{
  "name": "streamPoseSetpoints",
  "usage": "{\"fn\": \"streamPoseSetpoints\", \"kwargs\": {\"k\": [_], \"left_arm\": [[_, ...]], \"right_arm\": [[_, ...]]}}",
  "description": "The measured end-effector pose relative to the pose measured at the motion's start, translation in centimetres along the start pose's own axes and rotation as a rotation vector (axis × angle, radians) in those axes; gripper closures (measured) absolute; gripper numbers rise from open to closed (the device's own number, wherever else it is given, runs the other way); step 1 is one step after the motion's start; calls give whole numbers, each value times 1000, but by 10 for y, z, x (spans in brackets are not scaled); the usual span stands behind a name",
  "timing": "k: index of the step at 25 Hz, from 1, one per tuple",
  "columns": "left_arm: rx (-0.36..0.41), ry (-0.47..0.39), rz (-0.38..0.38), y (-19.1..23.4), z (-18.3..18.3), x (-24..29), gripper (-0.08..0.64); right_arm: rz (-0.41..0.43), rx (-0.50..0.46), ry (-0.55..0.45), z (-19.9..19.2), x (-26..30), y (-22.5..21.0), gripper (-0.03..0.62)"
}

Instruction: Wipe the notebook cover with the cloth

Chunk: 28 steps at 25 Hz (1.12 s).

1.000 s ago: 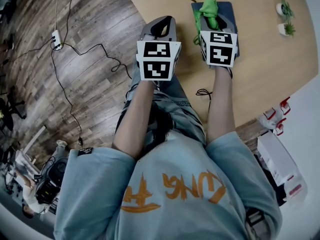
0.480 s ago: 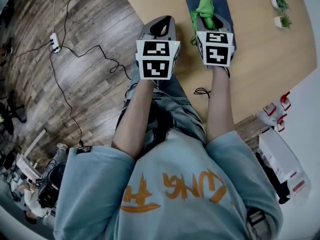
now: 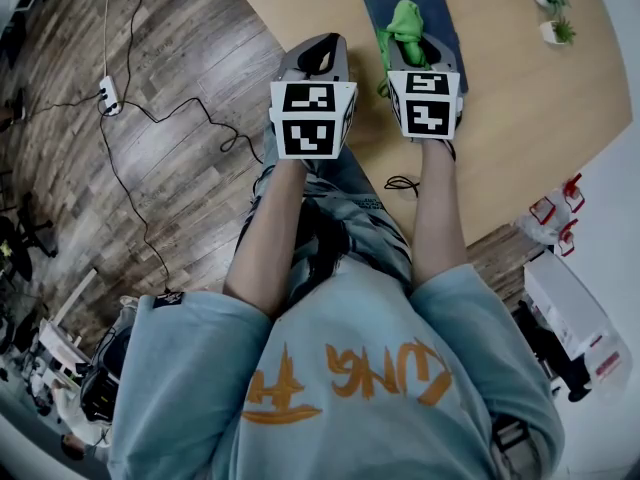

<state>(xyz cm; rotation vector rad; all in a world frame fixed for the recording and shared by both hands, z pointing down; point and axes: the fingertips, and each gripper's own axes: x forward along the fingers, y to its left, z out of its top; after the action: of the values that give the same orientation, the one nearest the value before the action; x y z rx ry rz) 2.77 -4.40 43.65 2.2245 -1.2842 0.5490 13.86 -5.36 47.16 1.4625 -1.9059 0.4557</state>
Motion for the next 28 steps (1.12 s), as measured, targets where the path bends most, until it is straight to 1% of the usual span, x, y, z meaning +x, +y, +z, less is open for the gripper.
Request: {"fn": "streamPoseSetpoints", "kwargs": {"k": [12, 28], "left_arm": [[38, 25, -49, -20, -5, 5, 545], [82, 81, -115, -47, -24, 14, 545]], "right_arm": [[-2, 25, 6, -16, -18, 3, 471], [-15, 57, 10, -41, -42, 1, 471]]}}
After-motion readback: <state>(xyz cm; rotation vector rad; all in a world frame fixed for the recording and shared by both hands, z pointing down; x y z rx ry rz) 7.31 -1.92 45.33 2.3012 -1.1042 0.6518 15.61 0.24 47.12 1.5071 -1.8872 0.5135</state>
